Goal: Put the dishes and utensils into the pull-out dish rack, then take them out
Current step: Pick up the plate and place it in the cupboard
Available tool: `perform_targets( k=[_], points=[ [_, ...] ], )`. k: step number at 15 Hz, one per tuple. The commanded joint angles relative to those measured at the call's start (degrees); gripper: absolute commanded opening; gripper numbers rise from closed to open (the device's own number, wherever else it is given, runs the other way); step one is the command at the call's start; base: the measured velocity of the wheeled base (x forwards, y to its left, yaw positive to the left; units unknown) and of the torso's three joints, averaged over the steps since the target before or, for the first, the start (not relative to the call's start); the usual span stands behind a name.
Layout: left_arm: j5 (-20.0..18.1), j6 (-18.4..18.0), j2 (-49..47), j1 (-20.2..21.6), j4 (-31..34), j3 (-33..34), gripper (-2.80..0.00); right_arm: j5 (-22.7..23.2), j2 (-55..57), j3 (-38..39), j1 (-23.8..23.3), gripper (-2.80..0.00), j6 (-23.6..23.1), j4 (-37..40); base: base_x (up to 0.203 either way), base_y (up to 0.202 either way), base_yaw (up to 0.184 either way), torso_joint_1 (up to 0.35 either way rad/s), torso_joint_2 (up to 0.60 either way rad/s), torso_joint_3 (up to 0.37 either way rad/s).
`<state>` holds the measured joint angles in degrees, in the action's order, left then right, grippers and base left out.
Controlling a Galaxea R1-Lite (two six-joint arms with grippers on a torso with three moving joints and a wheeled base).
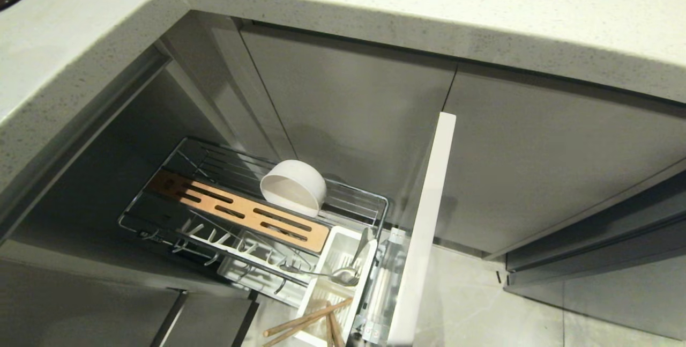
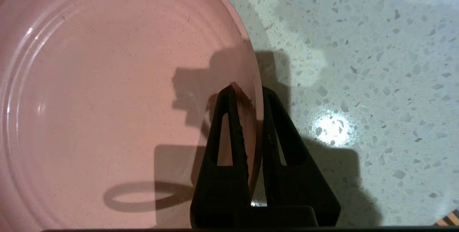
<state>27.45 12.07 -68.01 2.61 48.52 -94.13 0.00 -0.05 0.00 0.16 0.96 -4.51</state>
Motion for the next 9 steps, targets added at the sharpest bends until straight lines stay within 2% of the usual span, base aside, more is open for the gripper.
perform_targets(
  k=[1, 3, 6, 9],
  points=[
    [-0.03, 0.6, 2.52, -0.26, -0.84, -1.94, -2.8, 0.0, 0.05, 1.49, 0.02, -2.8, 0.0, -0.06, 0.0, 0.0, 0.0, 0.0, 0.0, 0.0],
    [-0.08, 2.27, 4.28, -1.03, -4.11, -3.15, -2.8, 0.0, 0.05, 1.53, 0.02, -2.8, 0.0, -0.06, 0.0, 0.0, 0.0, 0.0, 0.0, 0.0],
    [-0.09, 2.45, 6.85, -3.32, -9.45, -2.94, -2.8, 0.0, 0.05, 1.55, 0.02, -2.8, 0.0, -0.06, 0.0, 0.0, 0.0, 0.0, 0.0, 0.0],
    [0.18, 5.95, 7.67, -4.45, -16.19, -5.01, -2.8, 0.0, 0.05, 1.49, 0.02, -2.8, 0.0, -0.06, 0.0, 0.0, 0.0, 0.0, 0.0, 0.0]
  ],
)
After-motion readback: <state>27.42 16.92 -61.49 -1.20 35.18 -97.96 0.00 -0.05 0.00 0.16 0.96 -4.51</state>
